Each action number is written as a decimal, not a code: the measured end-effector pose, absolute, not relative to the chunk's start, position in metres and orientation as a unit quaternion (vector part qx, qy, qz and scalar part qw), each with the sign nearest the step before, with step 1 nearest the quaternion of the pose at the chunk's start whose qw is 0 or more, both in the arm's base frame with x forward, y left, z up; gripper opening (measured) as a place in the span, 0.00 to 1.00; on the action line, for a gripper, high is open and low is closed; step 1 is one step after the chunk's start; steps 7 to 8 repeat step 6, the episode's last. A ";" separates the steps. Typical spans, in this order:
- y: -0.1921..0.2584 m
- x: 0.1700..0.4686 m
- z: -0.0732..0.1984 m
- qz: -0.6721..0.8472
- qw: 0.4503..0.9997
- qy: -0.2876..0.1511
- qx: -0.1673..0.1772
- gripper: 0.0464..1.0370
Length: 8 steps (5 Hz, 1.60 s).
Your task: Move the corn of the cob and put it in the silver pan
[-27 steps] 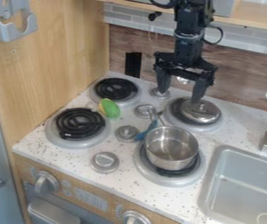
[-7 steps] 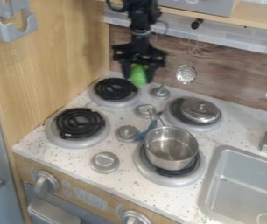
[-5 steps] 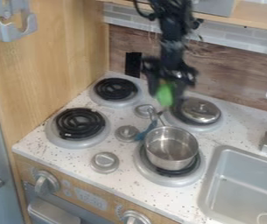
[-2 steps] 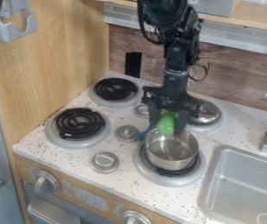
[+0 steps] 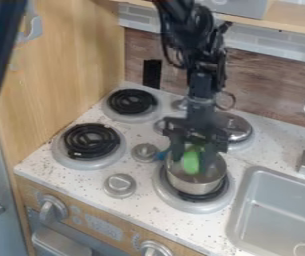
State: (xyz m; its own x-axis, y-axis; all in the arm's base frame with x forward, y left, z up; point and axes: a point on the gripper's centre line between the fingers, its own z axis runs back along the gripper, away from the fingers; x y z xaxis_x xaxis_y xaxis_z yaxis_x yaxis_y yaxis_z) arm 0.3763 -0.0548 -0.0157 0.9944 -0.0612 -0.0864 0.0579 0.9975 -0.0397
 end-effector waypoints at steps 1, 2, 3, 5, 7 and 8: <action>-0.058 0.380 -0.030 -0.028 0.998 0.045 -0.016 0.69; -0.059 0.383 -0.030 -0.028 0.999 0.037 -0.016 0.85; -0.057 0.381 -0.028 -0.026 0.999 0.034 -0.009 0.99; -0.056 0.394 0.040 -0.016 0.998 -0.056 -0.008 0.96; -0.057 0.395 0.070 -0.018 0.996 -0.091 -0.014 0.96; -0.057 0.395 0.070 -0.018 0.996 -0.091 -0.014 0.96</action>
